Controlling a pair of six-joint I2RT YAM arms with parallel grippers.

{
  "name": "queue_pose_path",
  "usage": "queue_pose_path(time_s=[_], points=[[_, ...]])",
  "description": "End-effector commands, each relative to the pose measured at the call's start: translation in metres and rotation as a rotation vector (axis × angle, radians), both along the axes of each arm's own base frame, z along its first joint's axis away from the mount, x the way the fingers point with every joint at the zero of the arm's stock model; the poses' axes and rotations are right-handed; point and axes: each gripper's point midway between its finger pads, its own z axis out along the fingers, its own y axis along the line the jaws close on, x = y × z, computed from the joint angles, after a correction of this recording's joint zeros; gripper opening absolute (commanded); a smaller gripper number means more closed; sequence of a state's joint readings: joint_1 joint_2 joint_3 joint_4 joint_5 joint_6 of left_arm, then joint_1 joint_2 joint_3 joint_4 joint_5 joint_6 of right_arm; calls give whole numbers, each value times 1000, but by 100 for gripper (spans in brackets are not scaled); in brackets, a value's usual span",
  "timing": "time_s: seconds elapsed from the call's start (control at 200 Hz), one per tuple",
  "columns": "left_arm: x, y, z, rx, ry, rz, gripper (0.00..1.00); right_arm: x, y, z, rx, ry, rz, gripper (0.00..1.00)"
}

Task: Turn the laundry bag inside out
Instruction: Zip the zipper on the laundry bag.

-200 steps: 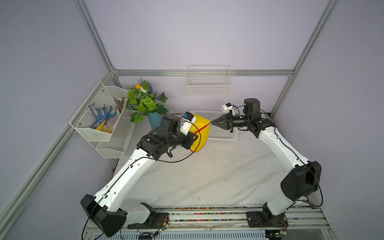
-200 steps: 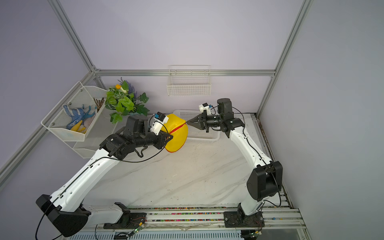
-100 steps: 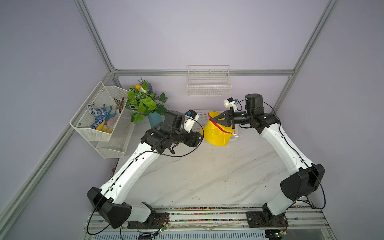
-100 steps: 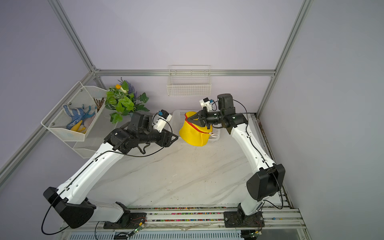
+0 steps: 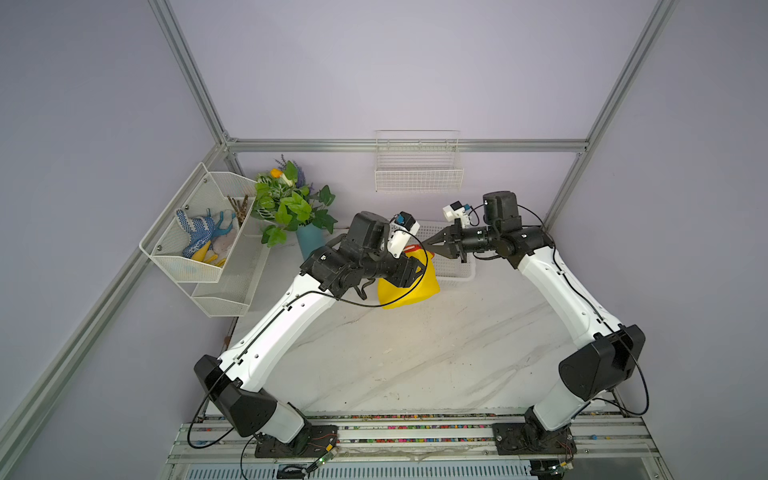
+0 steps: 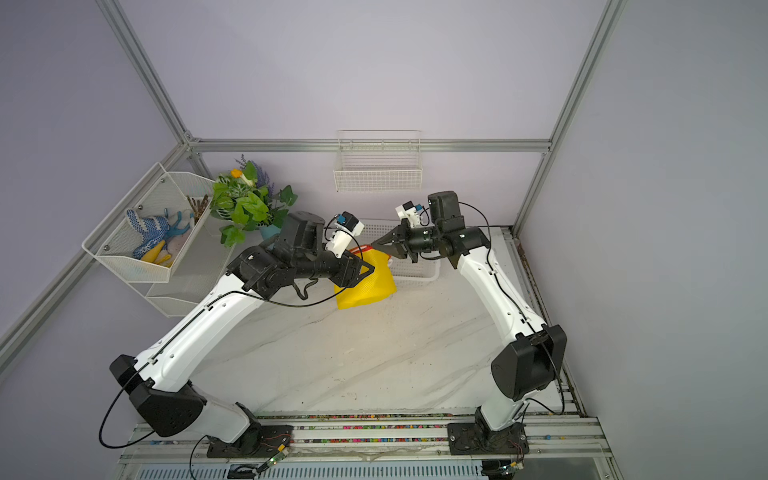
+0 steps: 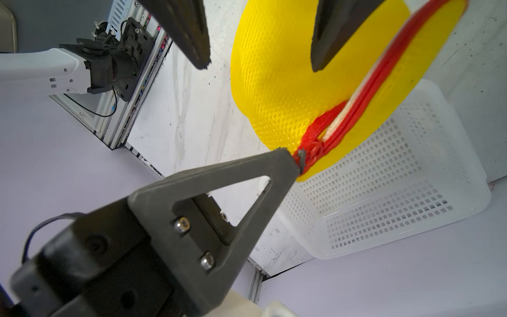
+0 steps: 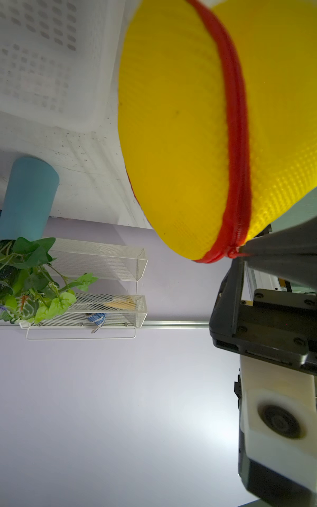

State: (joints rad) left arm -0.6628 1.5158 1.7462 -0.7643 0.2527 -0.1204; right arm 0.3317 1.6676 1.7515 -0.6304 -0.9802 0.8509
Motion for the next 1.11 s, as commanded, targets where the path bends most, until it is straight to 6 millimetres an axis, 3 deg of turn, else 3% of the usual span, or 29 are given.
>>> queue_pose_path(time_s=[0.0, 0.26, 0.575, 0.66, 0.87, 1.1], points=[[-8, 0, 62, -89, -94, -1, 61, 4, 2, 8, -5, -32, -26, 0], [7, 12, 33, -6, -89, 81, 61, 0, 0, 0, -30, -31, -17, 0], [40, 73, 59, 6, -182, 275, 66, -25, -4, -19, -174, -61, 134, 0], [46, 82, 57, 13, -174, 294, 67, -35, -5, -26, -247, -90, 198, 0], [47, 76, 38, 6, -116, 241, 67, -45, 0, -36, -365, -185, 235, 0], [44, 62, 4, 11, -44, 165, 68, -46, -14, -45, -612, -391, 239, 0]])
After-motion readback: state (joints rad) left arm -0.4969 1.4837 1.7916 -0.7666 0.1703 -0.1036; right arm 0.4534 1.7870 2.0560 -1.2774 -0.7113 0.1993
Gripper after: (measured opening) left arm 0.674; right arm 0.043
